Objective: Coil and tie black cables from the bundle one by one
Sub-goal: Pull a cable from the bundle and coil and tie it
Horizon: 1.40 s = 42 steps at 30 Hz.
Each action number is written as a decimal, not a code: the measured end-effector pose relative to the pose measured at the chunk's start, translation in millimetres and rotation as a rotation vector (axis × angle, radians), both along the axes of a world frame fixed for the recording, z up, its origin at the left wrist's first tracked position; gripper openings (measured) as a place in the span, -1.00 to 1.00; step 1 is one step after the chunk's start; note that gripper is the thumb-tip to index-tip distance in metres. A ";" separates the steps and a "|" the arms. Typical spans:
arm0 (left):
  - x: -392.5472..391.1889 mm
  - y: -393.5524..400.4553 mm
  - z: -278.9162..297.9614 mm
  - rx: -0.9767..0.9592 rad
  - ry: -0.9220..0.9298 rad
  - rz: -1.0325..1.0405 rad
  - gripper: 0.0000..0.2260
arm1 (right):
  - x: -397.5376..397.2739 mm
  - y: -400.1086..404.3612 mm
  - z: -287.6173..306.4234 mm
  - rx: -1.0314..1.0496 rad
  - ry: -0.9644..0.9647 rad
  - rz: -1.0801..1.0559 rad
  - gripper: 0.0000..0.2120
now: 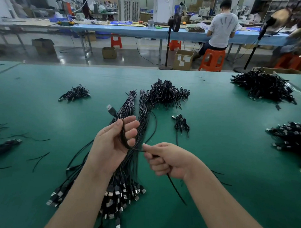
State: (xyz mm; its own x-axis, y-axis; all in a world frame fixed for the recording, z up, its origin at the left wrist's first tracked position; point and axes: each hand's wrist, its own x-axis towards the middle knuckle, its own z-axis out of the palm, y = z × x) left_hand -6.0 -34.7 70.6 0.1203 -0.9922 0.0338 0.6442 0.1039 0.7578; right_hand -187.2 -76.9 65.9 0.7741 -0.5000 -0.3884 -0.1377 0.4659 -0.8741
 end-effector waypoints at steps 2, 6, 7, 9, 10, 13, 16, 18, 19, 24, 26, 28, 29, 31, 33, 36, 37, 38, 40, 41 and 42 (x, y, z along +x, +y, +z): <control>8.4 6.9 -1.7 -0.099 -0.087 -0.165 -0.75 | -5.4 -3.8 -4.2 0.207 -0.101 -0.041 -0.68; 14.2 14.9 -7.3 -0.206 -0.299 -0.479 -0.72 | -8.0 -8.7 -2.0 0.354 -0.181 -0.151 -0.69; 12.7 15.6 -7.9 -0.192 -0.395 -0.507 -0.71 | -7.1 -9.5 1.2 0.344 -0.180 -0.161 -0.69; 8.5 16.5 -9.2 -0.134 -0.574 -0.511 -0.70 | -4.0 -10.1 9.3 0.296 -0.164 -0.158 -0.71; 6.6 16.7 -9.9 -0.107 -0.632 -0.498 -0.70 | -2.6 -9.8 13.3 0.267 -0.145 -0.156 -0.71; 1.9 16.8 -9.4 -0.057 -0.673 -0.405 -0.73 | -1.2 -8.1 25.3 0.166 -0.074 -0.167 -0.70; -1.1 17.4 -6.6 -0.040 -0.672 -0.296 -0.73 | -0.8 -5.6 35.5 0.031 -0.005 -0.206 -0.70; -3.5 18.4 -5.0 -0.044 -0.744 -0.258 -0.73 | 0.6 -3.4 41.1 -0.088 0.059 -0.228 -0.68; -4.6 19.2 -4.0 -0.046 -0.782 -0.246 -0.73 | 1.4 -2.1 43.7 -0.148 0.097 -0.233 -0.67; -10.4 22.7 -0.3 -0.022 -0.899 -0.189 -0.70 | 3.7 4.3 55.2 -0.385 0.278 -0.221 -0.65; -13.3 24.1 0.0 -0.012 -0.944 -0.150 -0.67 | 3.8 6.1 58.1 -0.418 0.317 -0.222 -0.66; -15.4 25.6 -0.4 -0.016 -0.982 -0.098 -0.67 | 3.2 6.5 60.5 -0.427 0.333 -0.237 -0.66; -16.2 26.1 -0.7 -0.020 -0.998 -0.069 -0.68 | 2.7 6.3 61.5 -0.422 0.332 -0.246 -0.67; -19.0 26.3 -1.3 -0.025 -1.032 -0.018 -0.70 | 1.4 6.0 63.4 -0.406 0.321 -0.260 -0.68; -23.4 26.2 -1.5 -0.023 -1.038 0.020 -0.72 | 0.8 5.9 64.4 -0.397 0.302 -0.264 -0.69; -28.4 25.5 -1.9 -0.016 -0.970 0.065 -0.73 | 2.4 8.5 63.5 -0.399 0.267 -0.243 -0.70; -29.5 24.7 -2.7 -0.021 -0.939 0.072 -0.73 | 3.4 10.1 62.5 -0.407 0.253 -0.233 -0.70; -30.3 23.9 -3.6 -0.026 -0.909 0.077 -0.72 | 4.2 11.7 61.5 -0.418 0.238 -0.226 -0.70; -31.4 22.1 -5.8 -0.027 -0.847 0.095 -0.72 | 4.3 14.5 60.1 -0.434 0.207 -0.222 -0.71; -31.6 21.3 -7.2 -0.021 -0.806 0.115 -0.73 | 3.3 15.7 59.9 -0.438 0.194 -0.215 -0.71; -31.0 20.3 -8.6 -0.004 -0.756 0.145 -0.74 | 2.2 17.3 59.6 -0.443 0.187 -0.197 -0.71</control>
State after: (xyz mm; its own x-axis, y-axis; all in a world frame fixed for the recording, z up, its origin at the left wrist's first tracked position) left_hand -37.0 -14.4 62.0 0.1917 -0.9679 0.1623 -0.0689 0.1517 0.9860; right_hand -185.0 -59.7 125.5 0.5866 -0.7768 -0.2290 -0.2577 0.0891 -0.9621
